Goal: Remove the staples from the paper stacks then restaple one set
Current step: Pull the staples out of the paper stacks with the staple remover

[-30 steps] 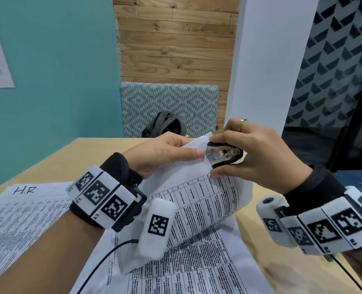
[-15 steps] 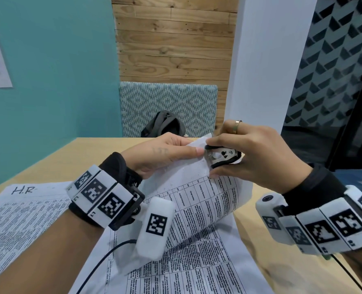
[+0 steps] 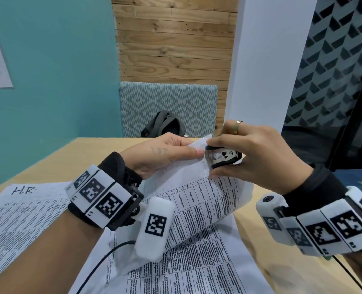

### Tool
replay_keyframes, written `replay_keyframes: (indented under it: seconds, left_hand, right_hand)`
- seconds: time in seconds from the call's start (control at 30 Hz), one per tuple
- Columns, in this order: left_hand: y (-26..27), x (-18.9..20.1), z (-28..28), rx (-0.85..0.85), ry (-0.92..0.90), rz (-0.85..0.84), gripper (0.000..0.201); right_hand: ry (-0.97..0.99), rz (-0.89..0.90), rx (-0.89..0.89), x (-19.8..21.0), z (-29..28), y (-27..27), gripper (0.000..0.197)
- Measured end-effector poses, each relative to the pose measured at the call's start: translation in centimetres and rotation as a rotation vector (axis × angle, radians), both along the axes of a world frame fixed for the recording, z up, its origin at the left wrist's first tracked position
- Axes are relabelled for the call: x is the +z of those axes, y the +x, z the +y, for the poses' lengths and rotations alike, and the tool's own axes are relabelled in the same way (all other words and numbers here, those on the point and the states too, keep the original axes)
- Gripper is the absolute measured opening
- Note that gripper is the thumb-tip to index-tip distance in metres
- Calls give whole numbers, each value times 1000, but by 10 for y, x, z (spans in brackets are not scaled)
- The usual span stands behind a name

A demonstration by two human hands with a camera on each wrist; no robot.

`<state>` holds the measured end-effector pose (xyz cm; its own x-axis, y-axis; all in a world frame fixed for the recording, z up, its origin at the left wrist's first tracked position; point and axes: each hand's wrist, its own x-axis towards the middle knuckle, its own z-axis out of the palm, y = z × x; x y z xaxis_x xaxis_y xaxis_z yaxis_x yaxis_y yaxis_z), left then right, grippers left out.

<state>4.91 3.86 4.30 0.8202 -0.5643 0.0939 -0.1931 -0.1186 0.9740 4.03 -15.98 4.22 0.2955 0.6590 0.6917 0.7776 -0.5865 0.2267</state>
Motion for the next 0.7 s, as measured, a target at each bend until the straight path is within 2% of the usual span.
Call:
replay_keyframes:
  seconds: [0.1,0.37,0.57,0.7]
  left_hand:
    - [1,-1,0,8,0,2,29]
    - [0,0,1,13,2,3,22]
    - [1,-1,1,5,11,-14,31]
    - [1,0,2,-2,-3,21,24]
  right_hand:
    - [4,4,-5,-1,1,0,46]
    - [14,-1,-6,-1,2,-1,45]
    - [17,-10,-13,-2,3,-1,40]
    - [16,-2,-28,-3,3,-1,36]
